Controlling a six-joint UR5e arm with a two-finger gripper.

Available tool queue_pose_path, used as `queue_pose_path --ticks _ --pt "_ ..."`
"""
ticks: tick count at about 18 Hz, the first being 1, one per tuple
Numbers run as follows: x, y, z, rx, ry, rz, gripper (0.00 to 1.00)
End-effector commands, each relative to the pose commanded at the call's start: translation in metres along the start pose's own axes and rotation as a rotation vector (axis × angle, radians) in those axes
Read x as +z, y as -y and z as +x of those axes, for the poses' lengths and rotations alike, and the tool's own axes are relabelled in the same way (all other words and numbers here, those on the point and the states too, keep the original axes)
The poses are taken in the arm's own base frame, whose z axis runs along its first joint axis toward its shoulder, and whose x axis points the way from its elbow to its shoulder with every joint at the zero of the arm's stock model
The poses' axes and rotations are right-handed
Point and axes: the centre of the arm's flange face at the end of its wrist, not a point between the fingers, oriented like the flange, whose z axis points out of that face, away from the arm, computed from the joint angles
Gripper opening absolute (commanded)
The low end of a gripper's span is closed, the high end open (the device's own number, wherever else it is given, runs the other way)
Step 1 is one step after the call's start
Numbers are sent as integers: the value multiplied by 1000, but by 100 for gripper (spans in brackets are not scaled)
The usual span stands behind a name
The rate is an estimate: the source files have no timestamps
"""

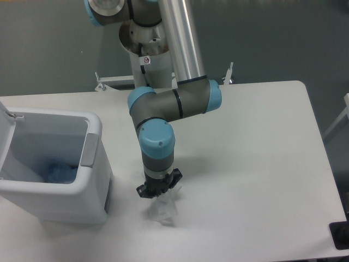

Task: Place the trash in the trash can
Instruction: 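Lift the bag and carry it over the trash bin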

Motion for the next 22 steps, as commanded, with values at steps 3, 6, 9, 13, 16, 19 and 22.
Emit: queue_pose_path --ticks 3,6,9,13,16,19,22 --pt "-57 23 -16 -26 -14 106 0" --pt "-129 55 -39 -65 -41 242 1" --pt "-207 79 -55 -82 -90 378 1" --pt "-307 55 -46 -41 -245 509 1" --pt "-368 20 -23 25 -404 564 1" --pt "-382 -4 10 111 -508 557 1" --pt "-375 -26 46 260 -528 549 1"
